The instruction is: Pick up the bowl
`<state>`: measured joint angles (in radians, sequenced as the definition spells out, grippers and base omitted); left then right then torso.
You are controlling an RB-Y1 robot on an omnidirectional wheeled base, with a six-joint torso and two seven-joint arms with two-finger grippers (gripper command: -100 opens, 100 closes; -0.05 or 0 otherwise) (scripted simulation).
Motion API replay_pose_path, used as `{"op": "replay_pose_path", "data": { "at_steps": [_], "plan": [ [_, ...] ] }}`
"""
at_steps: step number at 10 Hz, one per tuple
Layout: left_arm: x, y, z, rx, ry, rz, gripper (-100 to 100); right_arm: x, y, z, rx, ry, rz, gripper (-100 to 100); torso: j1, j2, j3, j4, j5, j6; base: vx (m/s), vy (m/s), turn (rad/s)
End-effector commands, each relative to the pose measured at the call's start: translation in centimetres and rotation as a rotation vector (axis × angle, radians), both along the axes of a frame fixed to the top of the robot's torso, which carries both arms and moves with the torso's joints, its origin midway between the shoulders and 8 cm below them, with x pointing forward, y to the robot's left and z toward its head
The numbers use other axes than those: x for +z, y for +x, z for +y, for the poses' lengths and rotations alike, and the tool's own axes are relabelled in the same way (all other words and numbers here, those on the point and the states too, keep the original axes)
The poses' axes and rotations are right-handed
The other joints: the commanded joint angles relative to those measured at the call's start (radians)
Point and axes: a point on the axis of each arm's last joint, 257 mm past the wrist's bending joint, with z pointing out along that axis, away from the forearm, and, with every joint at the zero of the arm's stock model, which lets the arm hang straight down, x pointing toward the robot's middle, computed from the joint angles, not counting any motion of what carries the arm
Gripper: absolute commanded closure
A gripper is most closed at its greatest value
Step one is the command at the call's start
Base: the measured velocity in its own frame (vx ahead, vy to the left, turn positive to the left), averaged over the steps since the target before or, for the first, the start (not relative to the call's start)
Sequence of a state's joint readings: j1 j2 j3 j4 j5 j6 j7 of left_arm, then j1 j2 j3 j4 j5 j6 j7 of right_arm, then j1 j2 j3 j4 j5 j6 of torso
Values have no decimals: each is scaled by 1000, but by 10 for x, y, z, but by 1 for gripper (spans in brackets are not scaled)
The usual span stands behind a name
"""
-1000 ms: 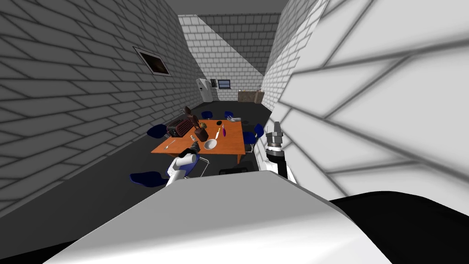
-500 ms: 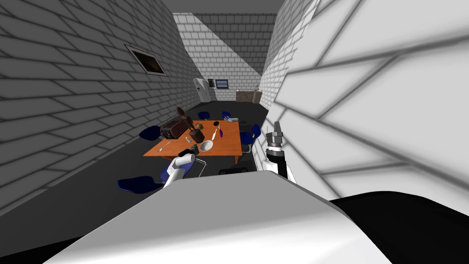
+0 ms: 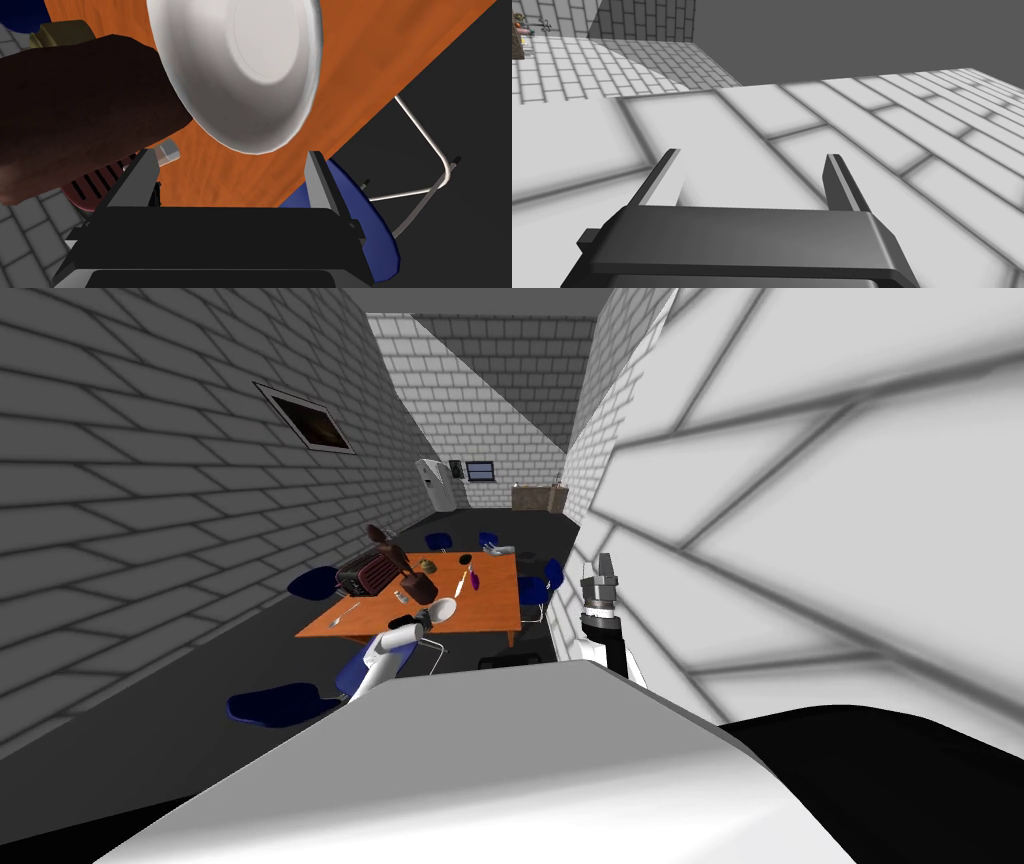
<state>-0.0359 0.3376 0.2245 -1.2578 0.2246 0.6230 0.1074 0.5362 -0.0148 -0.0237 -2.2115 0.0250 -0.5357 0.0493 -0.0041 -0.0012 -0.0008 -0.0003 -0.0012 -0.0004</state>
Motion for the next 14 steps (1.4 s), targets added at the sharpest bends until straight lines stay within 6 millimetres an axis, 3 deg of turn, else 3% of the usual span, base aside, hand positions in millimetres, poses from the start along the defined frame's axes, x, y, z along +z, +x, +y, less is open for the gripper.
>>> {"op": "replay_pose_path", "data": {
  "at_steps": [1,5,9,10,11,14],
  "plan": [
    [-13,-11,9,28,-18,53,-100,0,0,0,0,0,0,0,0,0,0,0,0,0,35,-89,-62],
    [-35,-34,26,88,-60,154,-100,0,0,0,0,0,0,0,-2,-1,0,0,-1,0,44,-101,-58],
    [-42,-42,31,110,-77,190,-100,0,0,0,0,0,0,0,1,1,1,0,0,0,17,-50,-25],
    [-43,-43,31,111,-78,193,0,0,0,0,0,0,0,0,3,2,1,0,0,0,0,0,0],
    [-51,-46,27,110,-78,193,-100,0,0,0,0,0,0,0,4,2,1,1,1,0,30,18,6],
    [-58,-48,25,110,-80,196,-100,0,0,0,0,0,0,0,7,-1,-1,0,1,-1,50,37,1]
  ]
}}
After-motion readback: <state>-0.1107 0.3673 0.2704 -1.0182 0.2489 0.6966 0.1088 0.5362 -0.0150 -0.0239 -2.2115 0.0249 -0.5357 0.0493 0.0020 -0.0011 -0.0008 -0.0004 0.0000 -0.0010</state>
